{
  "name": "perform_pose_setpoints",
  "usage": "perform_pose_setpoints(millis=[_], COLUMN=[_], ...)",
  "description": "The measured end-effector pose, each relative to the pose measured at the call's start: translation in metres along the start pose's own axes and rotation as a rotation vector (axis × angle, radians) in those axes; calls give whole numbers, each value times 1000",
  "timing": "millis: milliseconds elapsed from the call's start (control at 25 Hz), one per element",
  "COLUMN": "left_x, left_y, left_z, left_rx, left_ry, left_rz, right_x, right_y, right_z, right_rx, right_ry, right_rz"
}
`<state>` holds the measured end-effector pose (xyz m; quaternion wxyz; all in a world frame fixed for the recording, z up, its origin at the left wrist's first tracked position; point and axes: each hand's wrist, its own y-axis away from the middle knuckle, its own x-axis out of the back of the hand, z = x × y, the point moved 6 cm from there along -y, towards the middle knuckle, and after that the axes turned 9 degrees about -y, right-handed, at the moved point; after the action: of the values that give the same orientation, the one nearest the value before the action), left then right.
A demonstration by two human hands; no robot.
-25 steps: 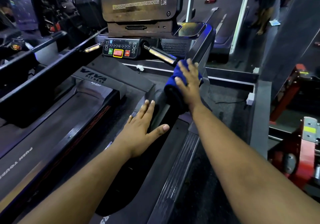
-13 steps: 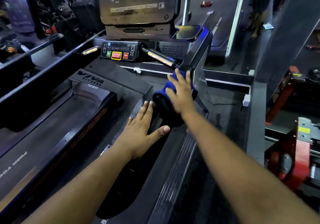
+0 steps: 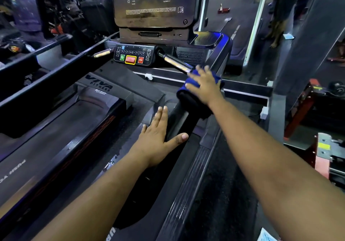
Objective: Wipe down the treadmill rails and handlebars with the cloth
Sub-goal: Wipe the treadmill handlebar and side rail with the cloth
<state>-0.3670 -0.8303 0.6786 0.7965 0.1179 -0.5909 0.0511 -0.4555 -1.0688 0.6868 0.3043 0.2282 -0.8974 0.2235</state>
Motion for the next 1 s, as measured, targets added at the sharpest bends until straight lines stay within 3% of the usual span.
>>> perform_pose_setpoints(millis=[80, 120, 320, 360, 440, 520, 680, 760, 920, 1000], left_x=[0, 0, 5, 6, 11, 16, 10, 6, 1, 0], left_y=[-1, -1, 4, 5, 10, 21, 72, 100, 137, 149], left_z=[0, 0, 0, 1, 1, -1, -26, -35, -41, -44], left_rx=[10, 9, 18, 17, 21, 22, 31, 8, -24, -33], left_ry=[-10, -11, 48, 40, 53, 74, 189, 165, 78, 160], left_rz=[-1, 7, 95, 113, 154, 206, 190, 179, 228, 291], right_x=[1, -8, -43, -35, -20, -24, -70, -62, -56, -85], right_y=[-6, 7, 75, 57, 27, 40, 148, 144, 120, 161], right_z=[-1, -11, -46, -41, -33, -49, -104, -99, -113, -151], right_rx=[-197, -197, 184, 166, -39, -152, 171, 262, -70, -11], right_ry=[-60, -63, 38, 64, 115, 144, 67, 65, 260, 363], right_rz=[58, 62, -118, -115, -81, -65, -172, -220, -139, -141])
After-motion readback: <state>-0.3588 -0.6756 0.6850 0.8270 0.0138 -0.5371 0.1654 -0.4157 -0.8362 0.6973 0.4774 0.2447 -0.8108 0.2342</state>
